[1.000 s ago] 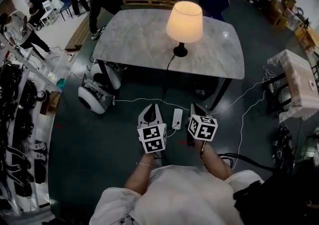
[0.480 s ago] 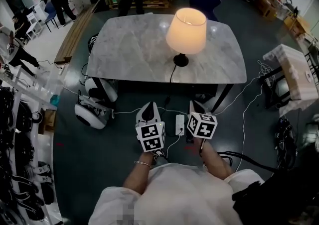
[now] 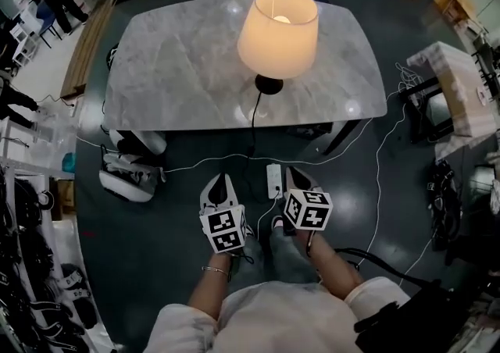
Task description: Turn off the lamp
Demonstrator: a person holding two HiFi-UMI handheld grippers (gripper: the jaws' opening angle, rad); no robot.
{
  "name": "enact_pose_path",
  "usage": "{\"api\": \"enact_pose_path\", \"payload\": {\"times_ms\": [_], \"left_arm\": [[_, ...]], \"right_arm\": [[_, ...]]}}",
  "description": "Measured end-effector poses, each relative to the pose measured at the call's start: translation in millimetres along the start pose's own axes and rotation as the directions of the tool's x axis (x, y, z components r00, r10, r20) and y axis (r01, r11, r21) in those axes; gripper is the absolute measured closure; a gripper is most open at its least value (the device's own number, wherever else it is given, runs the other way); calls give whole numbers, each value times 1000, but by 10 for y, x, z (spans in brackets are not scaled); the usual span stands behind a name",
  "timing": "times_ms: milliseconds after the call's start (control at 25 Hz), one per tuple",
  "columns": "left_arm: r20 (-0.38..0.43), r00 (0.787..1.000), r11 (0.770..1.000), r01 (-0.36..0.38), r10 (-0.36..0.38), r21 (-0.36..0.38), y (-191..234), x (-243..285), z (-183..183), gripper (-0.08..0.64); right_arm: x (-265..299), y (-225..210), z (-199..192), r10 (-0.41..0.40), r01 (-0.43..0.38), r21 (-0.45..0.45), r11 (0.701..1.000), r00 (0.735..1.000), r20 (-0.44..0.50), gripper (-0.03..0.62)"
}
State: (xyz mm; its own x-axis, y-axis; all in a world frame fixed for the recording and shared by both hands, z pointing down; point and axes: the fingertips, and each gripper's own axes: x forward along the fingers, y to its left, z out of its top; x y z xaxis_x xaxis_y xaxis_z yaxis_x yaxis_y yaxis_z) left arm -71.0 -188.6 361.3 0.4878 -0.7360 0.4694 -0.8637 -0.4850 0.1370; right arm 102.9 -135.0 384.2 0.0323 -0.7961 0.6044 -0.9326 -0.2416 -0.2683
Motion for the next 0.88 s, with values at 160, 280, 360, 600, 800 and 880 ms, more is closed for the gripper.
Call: {"api": "enact_pose_path", "payload": {"times_ms": [160, 280, 360, 600, 800, 880], "left_arm": [[-18, 1000, 1000, 1, -1, -10, -18, 194, -251, 561], [-34, 999, 1000, 9, -9, -10, 1, 385, -591, 561], [-52, 999, 1000, 5, -6, -8, 40, 598, -850, 561], [-106, 994, 999, -28, 26, -19, 104, 1061, -1643, 561], [-146, 989, 999, -38, 32, -36, 127, 1328, -2292, 561], [-158, 987, 999, -29, 23, -34, 95, 1426, -2502, 561]], "right_arm": [[266, -114, -190, 18, -18, -1, 1000, 1000, -25, 592], [481, -180, -436, 43, -43, 33, 999, 999, -21, 593], [696, -248, -618, 53, -52, 50, 997, 998, -24, 594], [1197, -561, -1257, 61, -56, 60, 997, 995, -77, 592], [1500, -790, -1787, 71, -63, 75, 995, 991, -113, 594], [1589, -851, -1955, 84, -76, 69, 995, 988, -127, 592]]}}
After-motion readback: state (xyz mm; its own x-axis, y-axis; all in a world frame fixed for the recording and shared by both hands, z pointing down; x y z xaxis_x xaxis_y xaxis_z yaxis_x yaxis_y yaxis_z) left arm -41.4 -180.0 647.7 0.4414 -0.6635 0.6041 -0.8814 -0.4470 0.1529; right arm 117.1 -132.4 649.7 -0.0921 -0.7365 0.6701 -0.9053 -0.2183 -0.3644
